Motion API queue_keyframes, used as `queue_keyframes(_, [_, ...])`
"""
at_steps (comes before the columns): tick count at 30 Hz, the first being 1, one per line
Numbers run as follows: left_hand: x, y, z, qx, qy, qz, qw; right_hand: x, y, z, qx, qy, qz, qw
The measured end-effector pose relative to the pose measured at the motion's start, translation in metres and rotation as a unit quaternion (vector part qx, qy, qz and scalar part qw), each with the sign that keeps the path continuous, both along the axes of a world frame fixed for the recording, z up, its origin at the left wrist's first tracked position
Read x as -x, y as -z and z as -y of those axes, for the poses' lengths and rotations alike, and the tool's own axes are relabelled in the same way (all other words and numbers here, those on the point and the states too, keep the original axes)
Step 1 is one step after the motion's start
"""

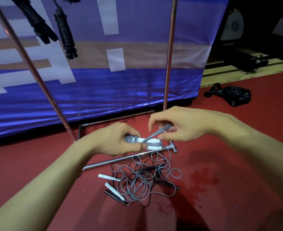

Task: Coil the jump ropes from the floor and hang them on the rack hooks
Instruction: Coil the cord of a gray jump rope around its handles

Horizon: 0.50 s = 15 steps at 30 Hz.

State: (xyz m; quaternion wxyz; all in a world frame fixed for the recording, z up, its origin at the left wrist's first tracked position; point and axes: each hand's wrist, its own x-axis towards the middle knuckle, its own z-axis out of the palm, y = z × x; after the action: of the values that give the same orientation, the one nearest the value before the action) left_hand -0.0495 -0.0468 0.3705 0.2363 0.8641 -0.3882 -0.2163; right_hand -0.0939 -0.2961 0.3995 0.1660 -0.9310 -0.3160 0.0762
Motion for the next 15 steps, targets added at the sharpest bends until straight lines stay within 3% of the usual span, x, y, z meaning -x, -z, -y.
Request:
queue_keyframes(7, [0.006,-0.006,-0.005,0.05,0.033,-0.133,0.989,-0.004,0.014,0.017,-0.065,-0.002,0.098,0.993])
queue_keyframes(11, [0.01,-0.009,-0.003,0.073,0.047,-0.15,0.985,0.002,0.035,0.004,-0.146,0.042,-0.013,0.988])
queue_keyframes(15, [0.009,-0.01,-0.008,0.096,0.037,-0.164,0.981,0.007,0.039,0.002,-0.318,0.099,-0.159,0.93])
